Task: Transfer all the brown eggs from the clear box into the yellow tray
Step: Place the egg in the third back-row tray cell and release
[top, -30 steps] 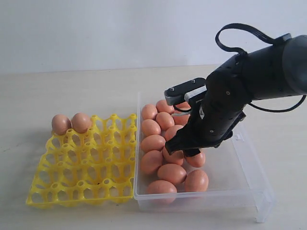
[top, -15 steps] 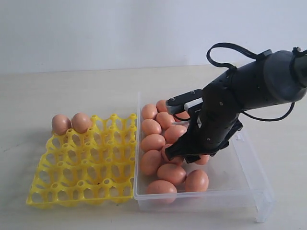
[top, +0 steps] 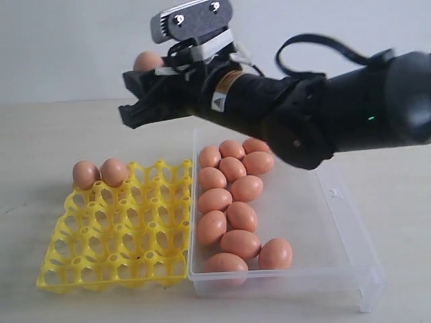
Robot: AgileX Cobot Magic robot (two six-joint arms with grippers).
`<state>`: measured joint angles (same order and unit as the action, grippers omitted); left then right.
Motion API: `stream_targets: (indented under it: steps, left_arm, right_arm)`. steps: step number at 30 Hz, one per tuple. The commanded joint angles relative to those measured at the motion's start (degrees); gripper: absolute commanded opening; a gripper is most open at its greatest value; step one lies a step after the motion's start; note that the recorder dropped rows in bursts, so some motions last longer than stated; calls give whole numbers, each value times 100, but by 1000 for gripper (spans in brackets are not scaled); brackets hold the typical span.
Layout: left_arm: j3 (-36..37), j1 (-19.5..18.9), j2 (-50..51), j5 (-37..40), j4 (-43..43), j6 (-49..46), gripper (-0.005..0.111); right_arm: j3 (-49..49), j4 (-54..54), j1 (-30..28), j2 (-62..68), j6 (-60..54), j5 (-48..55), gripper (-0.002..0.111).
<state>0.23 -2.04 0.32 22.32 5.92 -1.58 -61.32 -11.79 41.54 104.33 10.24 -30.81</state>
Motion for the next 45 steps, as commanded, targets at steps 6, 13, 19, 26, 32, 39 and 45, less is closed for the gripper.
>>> stream_targets:
  steps: [6,13,19,26,32,39,45]
  left_arm:
    - [-23,33,-32,-52,-14,26,0]
    - [-23,33,-32,-52,-14,26,0]
    - [-23,33,-32,-52,-14,26,0]
    - [-23,33,-32,-52,-14,26,0]
    - [-23,33,-32,-52,-14,26,0]
    - [-23,33,-32,-52,-14,26,0]
    - [-23,33,-32,-52,-14,26,0]
  right_arm:
    - [-1069,-387,114,1705,439,185,0]
    - [-1623,-365,114,2339,439,565,0]
    - [-1977,-341,93,2600,439,1187,5]
    - [-1978,-314,48,2611,480,1210,45]
    - [-1978,-325,37,2514,465,1409,70]
    - [-1962,-361,-14,1661,372,3272,46]
    - [-1962,-555,-25,465,116,6149,7]
